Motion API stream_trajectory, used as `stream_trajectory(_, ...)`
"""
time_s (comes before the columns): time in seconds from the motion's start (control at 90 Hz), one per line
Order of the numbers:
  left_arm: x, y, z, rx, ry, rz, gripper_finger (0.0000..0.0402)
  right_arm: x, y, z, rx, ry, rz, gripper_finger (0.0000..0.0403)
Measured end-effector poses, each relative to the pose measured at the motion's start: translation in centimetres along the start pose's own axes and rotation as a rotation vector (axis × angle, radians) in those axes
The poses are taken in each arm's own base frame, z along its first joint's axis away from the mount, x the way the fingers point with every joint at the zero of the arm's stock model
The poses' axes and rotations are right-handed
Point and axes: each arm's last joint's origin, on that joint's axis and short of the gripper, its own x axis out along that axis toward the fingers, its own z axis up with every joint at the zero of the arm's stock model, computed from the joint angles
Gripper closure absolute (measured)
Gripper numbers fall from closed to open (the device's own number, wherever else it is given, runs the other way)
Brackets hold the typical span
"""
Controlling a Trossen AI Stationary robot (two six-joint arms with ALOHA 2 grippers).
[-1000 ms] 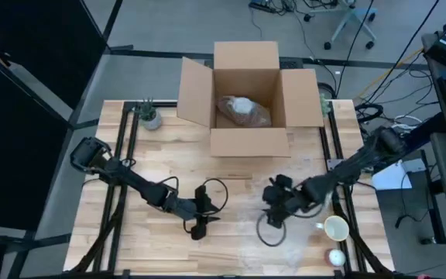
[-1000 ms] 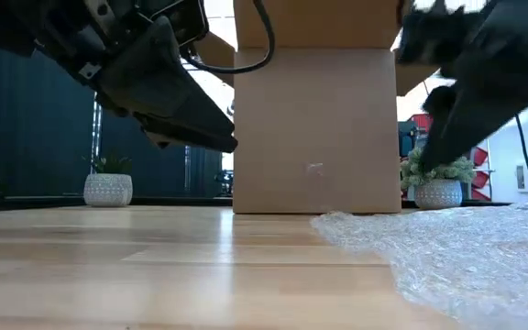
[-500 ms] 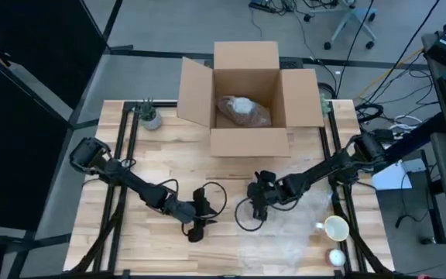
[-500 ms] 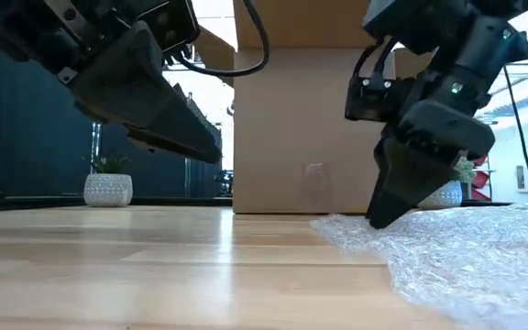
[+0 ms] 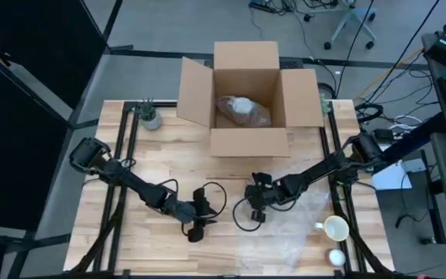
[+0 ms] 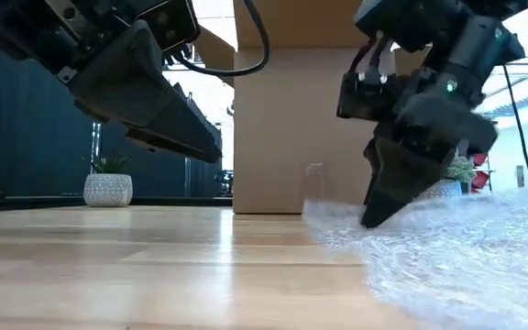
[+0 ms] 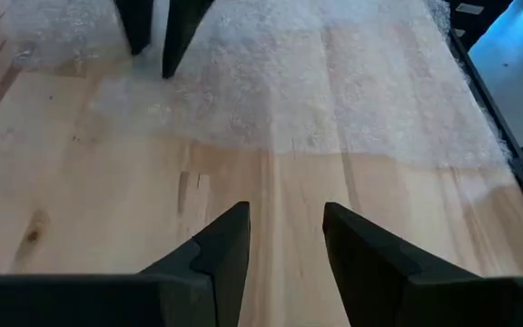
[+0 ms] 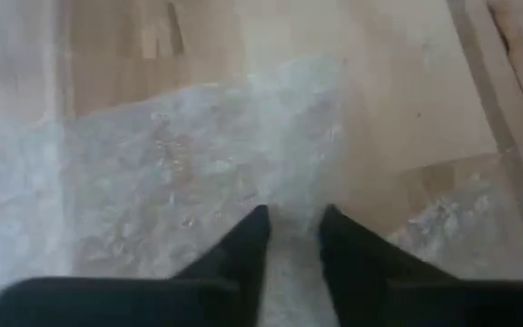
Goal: Wrap mug
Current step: Wrap the orange patterned mug with the transparent bubble wrap
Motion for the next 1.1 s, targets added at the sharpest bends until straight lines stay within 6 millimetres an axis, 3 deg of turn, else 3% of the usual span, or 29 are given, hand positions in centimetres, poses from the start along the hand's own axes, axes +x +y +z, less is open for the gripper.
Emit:
stream_trajectory(0.178,0.0,0.0,0.3,-0.009,-0.027,-0.008,0.0272,-4.1,1.3,3.0,-0.032,-0.014,0.023,0.0389)
stream_trajectory(0.322,0.1,0.4,1.0,-0.025,-0.082,-0.015,0.0272,-9.1,3.3,5.4,-0.078,-0.046,0.065,0.0401)
stream_trajectory(0.589,0.5,2.4,2.3,-0.03,-0.138,0.029,0.0272,-16.7,8.1,7.1,-0.147,-0.214,0.245,0.0402)
stream_trajectory(0.833,2.5,3.9,4.8,0.06,-0.304,0.018,0.0272,-18.3,10.8,6.1,-0.154,-0.27,0.304,0.0402)
stream_trajectory(0.933,4.8,4.4,5.7,0.085,-0.305,-0.009,0.0272,-18.5,11.4,5.7,-0.144,-0.28,0.296,0.0403)
stream_trajectory(1.1,9.3,5.5,5.6,0.09,-0.238,0.005,0.0272,-19.0,12.2,5.2,-0.134,-0.308,0.304,0.0403)
